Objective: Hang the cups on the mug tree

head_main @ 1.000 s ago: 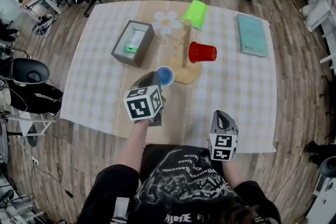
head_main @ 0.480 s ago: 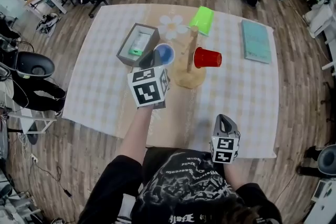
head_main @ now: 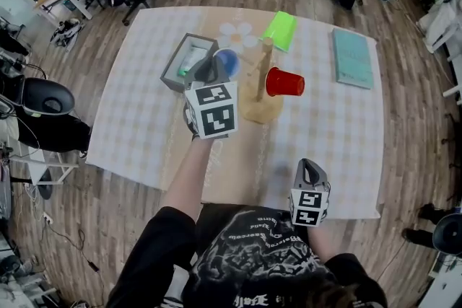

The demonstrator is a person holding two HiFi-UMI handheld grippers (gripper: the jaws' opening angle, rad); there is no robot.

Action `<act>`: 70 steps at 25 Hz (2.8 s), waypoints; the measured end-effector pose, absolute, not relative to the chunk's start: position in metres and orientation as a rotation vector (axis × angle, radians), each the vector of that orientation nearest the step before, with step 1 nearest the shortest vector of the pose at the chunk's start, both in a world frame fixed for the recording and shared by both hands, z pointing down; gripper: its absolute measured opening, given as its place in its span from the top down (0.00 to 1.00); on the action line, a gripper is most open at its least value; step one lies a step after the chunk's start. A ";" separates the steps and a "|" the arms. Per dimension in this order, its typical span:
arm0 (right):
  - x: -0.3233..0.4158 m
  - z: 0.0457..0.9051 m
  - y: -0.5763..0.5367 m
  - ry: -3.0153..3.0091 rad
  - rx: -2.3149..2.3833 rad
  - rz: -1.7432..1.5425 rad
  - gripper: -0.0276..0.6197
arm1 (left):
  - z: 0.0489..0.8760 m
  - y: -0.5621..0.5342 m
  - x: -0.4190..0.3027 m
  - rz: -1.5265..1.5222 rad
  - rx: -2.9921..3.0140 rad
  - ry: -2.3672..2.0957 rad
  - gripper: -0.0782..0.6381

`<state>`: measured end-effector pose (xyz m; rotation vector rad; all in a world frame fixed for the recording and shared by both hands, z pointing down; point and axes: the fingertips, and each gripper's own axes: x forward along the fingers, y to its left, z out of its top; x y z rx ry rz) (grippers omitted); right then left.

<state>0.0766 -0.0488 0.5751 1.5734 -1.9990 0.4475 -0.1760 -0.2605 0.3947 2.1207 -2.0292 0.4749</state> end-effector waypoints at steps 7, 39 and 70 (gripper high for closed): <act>0.078 0.577 -0.049 -1.994 1.570 0.440 0.94 | 0.386 -0.263 -0.167 0.612 2.207 -2.138 0.84; 0.080 0.572 -0.050 -1.994 1.613 0.465 0.94 | 0.389 -0.237 -0.107 1.071 2.505 -2.345 0.84; 0.081 0.567 -0.051 -2.016 1.660 0.507 0.94 | 0.418 -0.219 -0.081 1.184 2.575 -2.345 0.84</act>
